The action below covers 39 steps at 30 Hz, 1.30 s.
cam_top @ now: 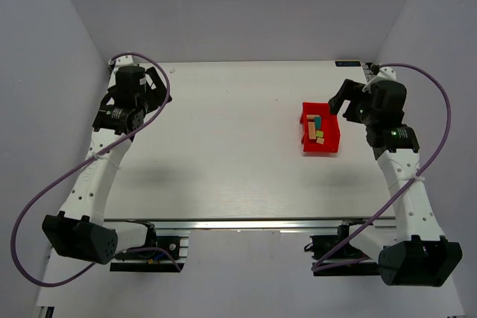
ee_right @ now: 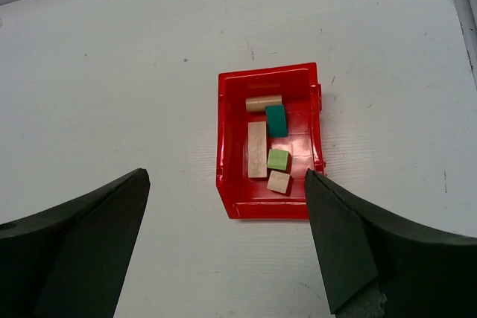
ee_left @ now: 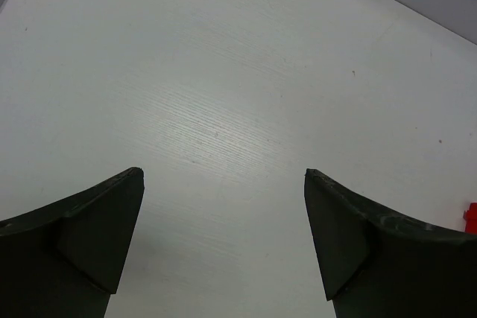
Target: Build the wood block tower
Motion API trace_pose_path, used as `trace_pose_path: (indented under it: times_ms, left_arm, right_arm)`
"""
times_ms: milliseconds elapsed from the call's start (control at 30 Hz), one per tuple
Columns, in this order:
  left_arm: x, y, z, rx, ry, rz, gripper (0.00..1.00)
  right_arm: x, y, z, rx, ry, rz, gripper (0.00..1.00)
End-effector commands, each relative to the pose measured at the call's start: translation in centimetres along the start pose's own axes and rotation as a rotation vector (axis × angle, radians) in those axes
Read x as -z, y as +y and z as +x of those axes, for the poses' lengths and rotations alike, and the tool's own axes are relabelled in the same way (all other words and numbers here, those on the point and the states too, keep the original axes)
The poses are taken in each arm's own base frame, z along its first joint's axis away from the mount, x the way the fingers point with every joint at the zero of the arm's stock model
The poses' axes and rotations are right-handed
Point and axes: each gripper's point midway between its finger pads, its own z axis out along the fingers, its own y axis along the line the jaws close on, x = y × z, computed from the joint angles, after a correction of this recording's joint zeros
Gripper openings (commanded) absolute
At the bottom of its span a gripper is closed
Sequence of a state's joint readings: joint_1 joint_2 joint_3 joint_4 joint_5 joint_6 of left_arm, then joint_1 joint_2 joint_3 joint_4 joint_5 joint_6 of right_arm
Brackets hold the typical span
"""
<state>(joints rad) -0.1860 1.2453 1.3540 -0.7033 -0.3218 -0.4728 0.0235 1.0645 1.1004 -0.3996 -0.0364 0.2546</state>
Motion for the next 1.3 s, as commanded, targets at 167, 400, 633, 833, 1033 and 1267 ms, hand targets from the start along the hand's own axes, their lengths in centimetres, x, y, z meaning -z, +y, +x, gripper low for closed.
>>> trace_pose_path:
  times_ms: [167, 400, 633, 833, 1033, 1267]
  left_arm:
    - [0.9, 0.1, -1.0, -0.002, -0.048, 0.016, 0.98]
    - [0.8, 0.1, -0.5, -0.008, -0.070, 0.038, 0.98]
    - [0.6, -0.2, 0.0, -0.010, -0.074, 0.067, 0.98]
    - [0.0, 0.0, 0.7, -0.015, -0.057, 0.056, 0.98]
    - [-0.4, -0.2, 0.9, -0.021, -0.045, 0.060, 0.98]
    - [-0.5, 0.0, 0.9, -0.028, -0.048, 0.051, 0.98]
  right_arm:
    - [-0.1, 1.9, -2.1, 0.075, -0.095, -0.116, 0.90]
    - [-3.6, 0.5, 0.3, 0.112, 0.001, -0.078, 0.90]
    - [-8.3, -2.9, 4.9, 0.142, 0.191, 0.043, 0.88]
    - [-10.7, -6.9, 7.9, 0.155, 0.292, 0.219, 0.84]
    - [-12.3, -9.2, 11.5, 0.188, 0.374, 0.286, 0.66]
    - [-13.6, -9.8, 14.3, 0.182, 0.449, 0.290, 0.35]
